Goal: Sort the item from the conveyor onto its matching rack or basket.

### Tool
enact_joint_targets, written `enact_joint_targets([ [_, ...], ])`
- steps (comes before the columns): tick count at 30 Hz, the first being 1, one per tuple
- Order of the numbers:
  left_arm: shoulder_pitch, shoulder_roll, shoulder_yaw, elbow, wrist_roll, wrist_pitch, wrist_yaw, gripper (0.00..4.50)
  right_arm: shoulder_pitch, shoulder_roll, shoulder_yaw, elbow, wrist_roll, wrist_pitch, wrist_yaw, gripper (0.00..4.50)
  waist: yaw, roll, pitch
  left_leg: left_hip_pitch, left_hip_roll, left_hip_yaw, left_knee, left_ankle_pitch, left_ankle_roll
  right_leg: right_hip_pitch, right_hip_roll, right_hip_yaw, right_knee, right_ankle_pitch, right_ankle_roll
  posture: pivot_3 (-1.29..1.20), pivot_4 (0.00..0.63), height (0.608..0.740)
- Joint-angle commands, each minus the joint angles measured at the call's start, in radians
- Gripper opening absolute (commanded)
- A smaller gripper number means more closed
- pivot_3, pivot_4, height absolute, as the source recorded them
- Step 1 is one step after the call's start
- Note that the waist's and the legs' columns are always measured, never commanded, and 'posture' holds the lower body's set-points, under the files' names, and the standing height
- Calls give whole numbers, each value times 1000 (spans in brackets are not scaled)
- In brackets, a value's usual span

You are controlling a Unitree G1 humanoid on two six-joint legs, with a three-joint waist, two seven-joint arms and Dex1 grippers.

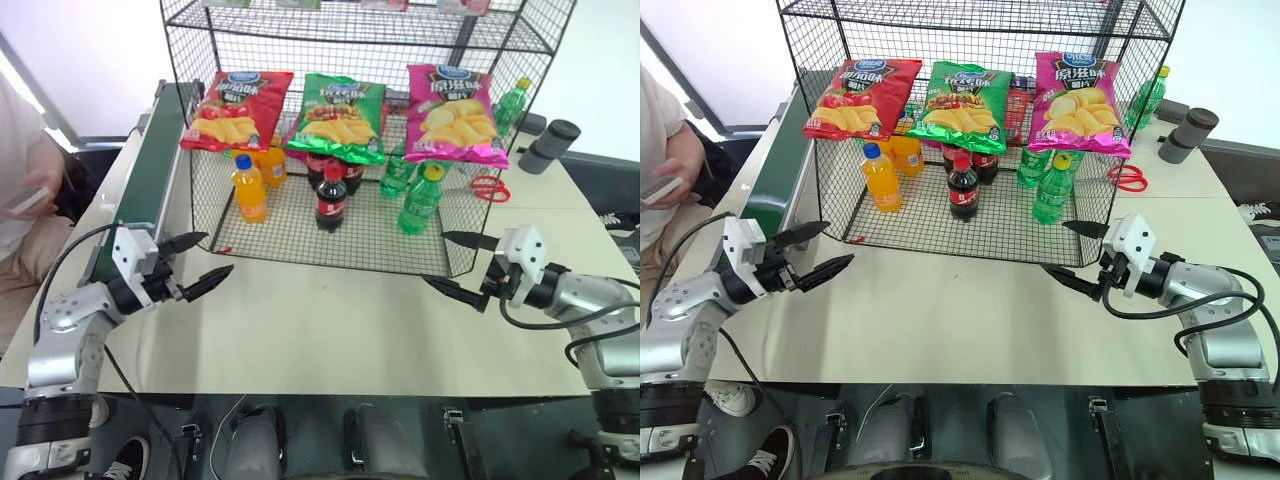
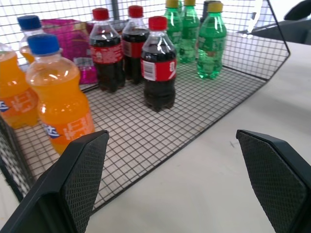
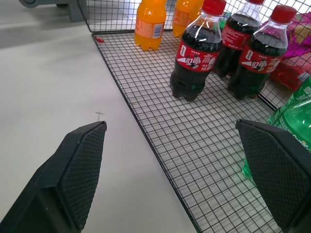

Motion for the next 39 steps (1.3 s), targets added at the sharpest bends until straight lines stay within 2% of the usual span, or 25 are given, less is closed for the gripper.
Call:
enact_joint_targets([
  [1, -9, 13, 35, -11, -16, -6, 10, 4500, 0, 1, -17, -32, 13, -19, 0, 4451, 0, 0, 0, 0, 0, 0, 0, 0, 0, 0, 0, 0, 0, 0, 0, 0, 150, 740],
  [39, 2, -4, 10, -44, -3, 0, 35, 4500, -62, 23, 39, -38, -23, -20, -32, 4451, -1, 0, 0, 0, 0, 0, 0, 0, 0, 0, 0, 0, 0, 0, 0, 0, 150, 740],
])
